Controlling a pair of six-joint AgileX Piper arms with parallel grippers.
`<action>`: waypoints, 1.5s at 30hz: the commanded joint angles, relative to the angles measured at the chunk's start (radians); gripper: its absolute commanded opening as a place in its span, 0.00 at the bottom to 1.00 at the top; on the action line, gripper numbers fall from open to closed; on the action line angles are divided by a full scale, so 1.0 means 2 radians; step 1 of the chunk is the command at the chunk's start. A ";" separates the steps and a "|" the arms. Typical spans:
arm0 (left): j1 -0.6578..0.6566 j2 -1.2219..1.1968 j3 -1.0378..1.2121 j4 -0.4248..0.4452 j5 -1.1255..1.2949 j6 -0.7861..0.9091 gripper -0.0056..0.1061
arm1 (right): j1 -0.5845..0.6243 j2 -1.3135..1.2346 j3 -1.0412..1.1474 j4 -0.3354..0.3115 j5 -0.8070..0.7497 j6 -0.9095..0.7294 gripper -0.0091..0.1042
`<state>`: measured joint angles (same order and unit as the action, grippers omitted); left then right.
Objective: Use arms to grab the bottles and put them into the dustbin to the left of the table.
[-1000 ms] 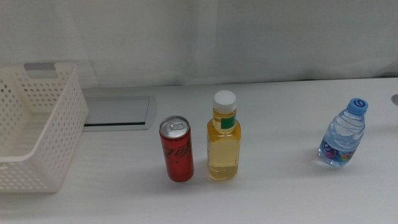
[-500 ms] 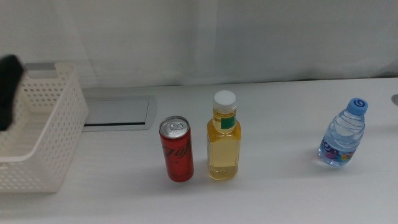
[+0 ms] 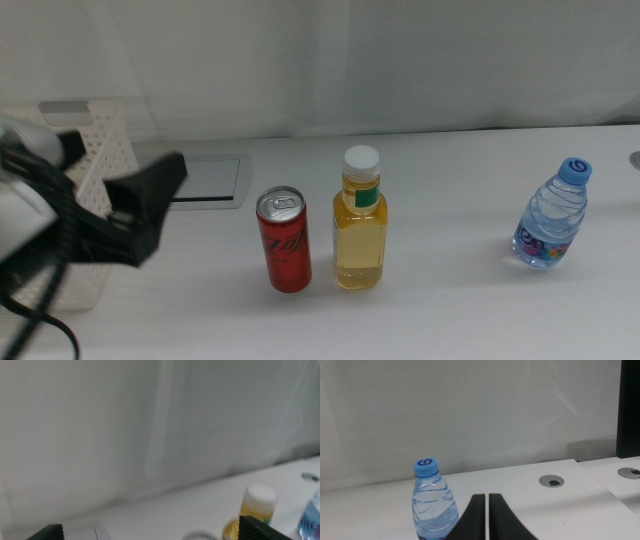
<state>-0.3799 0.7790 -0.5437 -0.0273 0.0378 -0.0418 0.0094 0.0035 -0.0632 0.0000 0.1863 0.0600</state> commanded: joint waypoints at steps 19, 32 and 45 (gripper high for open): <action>-0.054 0.190 0.153 -0.004 -0.265 -0.039 0.87 | 0.000 -0.012 0.003 0.004 0.001 -0.004 0.06; -0.054 0.378 0.153 -0.003 -0.474 -0.035 0.87 | 0.000 -0.012 0.003 0.004 0.001 -0.004 0.06; -0.054 0.497 0.091 0.023 -0.533 -0.046 0.87 | 0.000 -0.012 0.003 0.004 0.001 -0.004 0.06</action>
<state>-0.4770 1.7557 -0.3426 0.0167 -1.0062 -0.1182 0.0094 0.0035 -0.0632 0.0111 0.1863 0.0598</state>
